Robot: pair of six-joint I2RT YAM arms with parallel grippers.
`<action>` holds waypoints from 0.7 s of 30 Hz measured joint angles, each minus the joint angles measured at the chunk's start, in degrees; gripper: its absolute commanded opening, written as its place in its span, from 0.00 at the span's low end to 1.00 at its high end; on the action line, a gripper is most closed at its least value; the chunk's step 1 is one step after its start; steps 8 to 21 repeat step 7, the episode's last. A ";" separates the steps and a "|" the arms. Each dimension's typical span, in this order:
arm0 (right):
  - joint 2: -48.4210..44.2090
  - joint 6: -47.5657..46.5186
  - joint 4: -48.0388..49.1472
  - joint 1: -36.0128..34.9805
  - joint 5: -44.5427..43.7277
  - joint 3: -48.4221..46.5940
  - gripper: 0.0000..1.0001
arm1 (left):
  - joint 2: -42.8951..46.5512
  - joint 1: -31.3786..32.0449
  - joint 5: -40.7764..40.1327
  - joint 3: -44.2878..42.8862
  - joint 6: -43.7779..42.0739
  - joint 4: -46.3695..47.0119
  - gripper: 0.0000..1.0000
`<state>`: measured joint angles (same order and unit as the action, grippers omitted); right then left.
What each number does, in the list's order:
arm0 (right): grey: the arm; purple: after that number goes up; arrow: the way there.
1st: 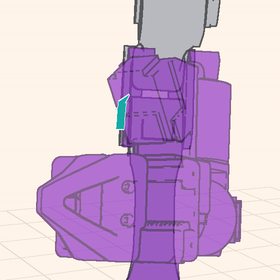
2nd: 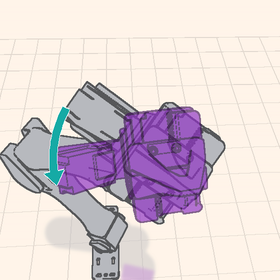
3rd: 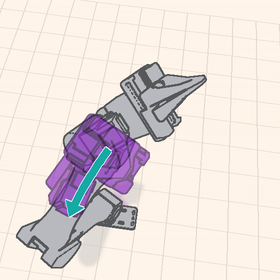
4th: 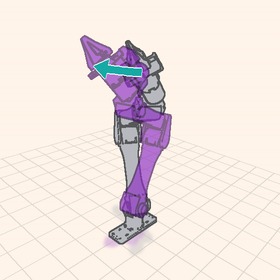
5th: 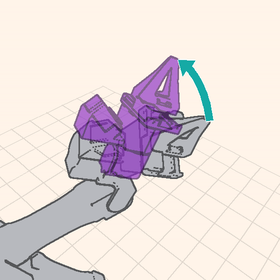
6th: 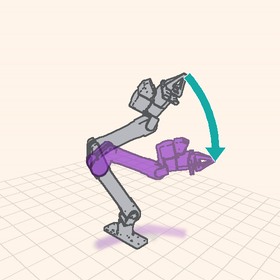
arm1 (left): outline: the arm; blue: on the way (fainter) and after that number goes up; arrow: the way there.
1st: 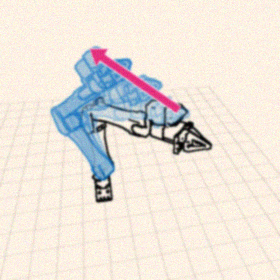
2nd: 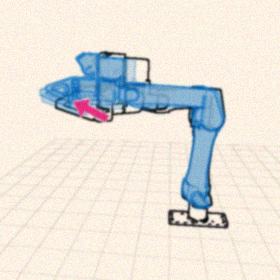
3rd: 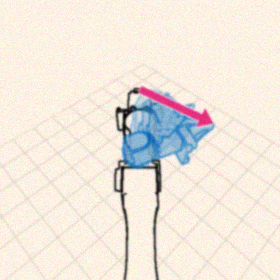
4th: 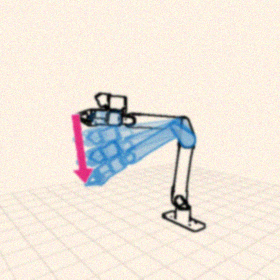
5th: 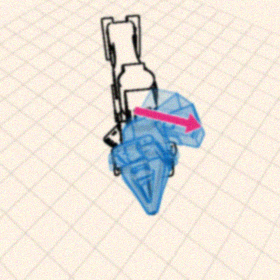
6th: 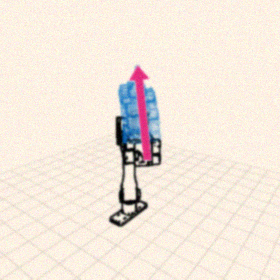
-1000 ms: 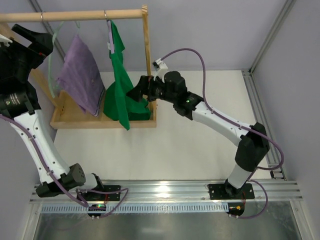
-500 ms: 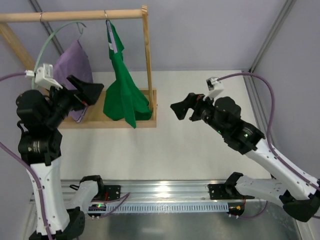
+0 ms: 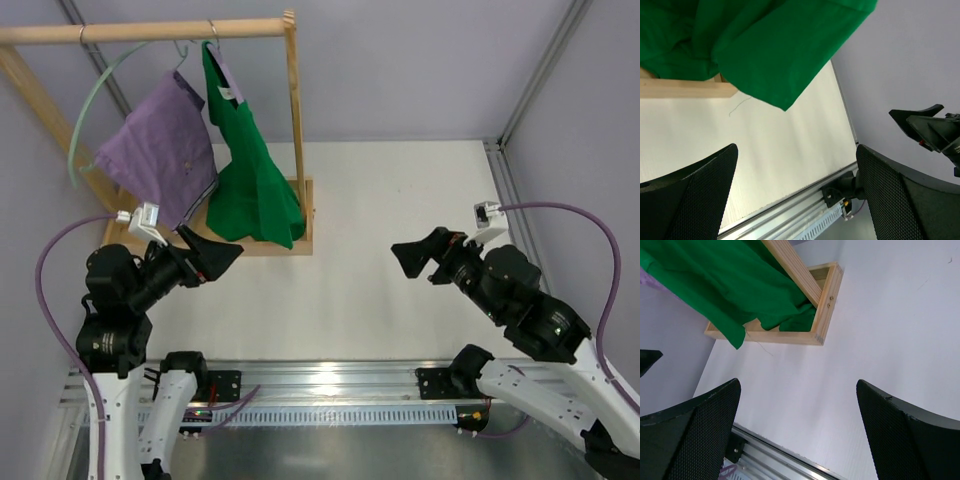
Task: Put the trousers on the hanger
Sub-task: Hang the hanger with trousers onto the clothesline
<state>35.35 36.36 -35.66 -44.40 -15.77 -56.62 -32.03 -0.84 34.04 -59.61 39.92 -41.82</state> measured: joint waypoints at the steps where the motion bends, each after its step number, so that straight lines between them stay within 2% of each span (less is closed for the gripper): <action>1: -1.36 0.04 -0.20 0.00 0.00 0.66 1.00 | 0.13 0.04 0.28 1.01 0.15 -0.07 1.00; 6: -4.50 0.11 -0.61 0.00 -0.61 1.05 1.00 | 0.96 0.04 0.85 3.89 0.26 -0.02 1.00; 21: -4.61 0.09 -0.59 0.00 -0.66 1.09 1.00 | 1.09 0.04 1.01 3.98 0.24 0.00 1.00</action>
